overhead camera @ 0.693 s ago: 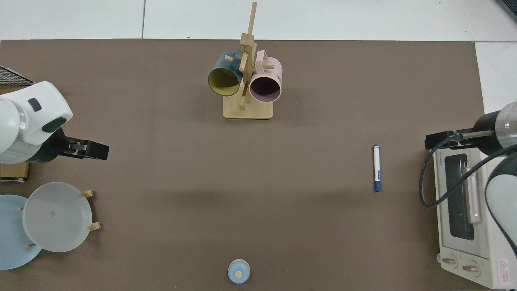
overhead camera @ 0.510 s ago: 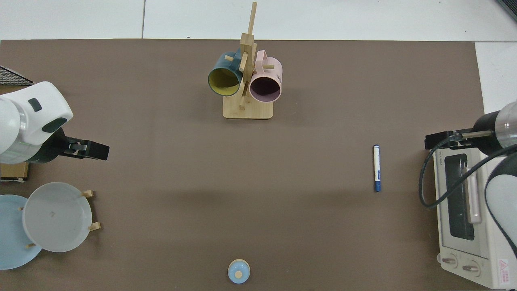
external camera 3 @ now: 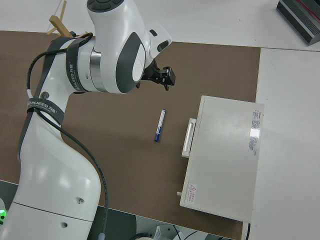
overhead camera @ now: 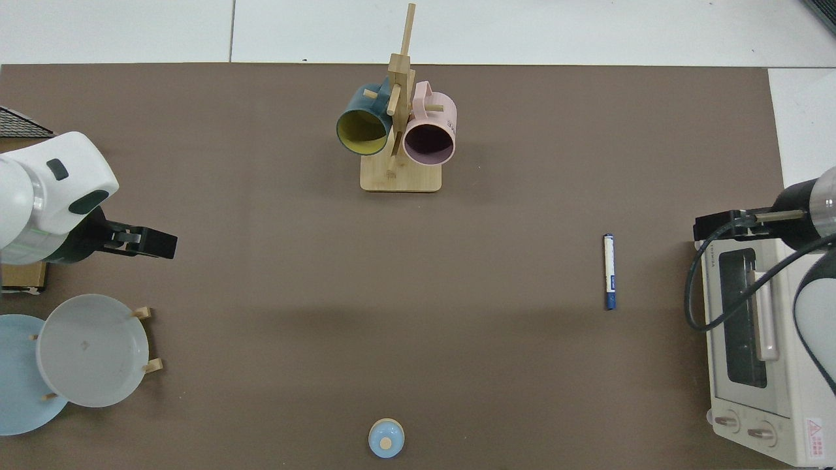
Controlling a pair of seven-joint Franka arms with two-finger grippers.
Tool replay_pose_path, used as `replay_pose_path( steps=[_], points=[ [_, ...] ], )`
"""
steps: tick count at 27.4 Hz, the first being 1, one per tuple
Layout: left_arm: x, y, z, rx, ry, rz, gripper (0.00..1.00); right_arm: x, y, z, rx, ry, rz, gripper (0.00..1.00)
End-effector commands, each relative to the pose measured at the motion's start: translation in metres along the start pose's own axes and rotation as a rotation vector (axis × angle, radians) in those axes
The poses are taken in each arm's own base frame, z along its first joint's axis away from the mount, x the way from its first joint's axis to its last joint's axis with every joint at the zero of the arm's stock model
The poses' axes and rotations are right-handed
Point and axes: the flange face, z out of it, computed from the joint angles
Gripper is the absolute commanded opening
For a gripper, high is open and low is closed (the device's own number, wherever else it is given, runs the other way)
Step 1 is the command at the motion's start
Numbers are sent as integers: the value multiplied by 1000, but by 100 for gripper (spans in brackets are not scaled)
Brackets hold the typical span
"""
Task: Put markers into pen holder
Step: 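Move the right gripper down toward the white marker, then grasp the white marker with the right gripper and lift it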
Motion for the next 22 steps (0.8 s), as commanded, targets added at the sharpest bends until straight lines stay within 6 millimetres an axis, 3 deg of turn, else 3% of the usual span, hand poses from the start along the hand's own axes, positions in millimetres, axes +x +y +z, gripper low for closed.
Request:
replay_pose_path(
  steps=[1, 6, 15, 22],
  points=[
    [0, 0, -3, 5, -6, 14, 100, -13, -2, 19, 9, -36, 8, 100],
    [0, 0, -3, 5, -6, 14, 100, 4, -17, 45, 46, 37, 34, 100],
    [1, 0, -3, 5, -6, 14, 100, 15, -35, 154, 53, -9, 72, 100],
    [1, 0, -3, 4, -4, 14, 100, 8, -36, 203, 49, -41, 179, 100]
  ],
)
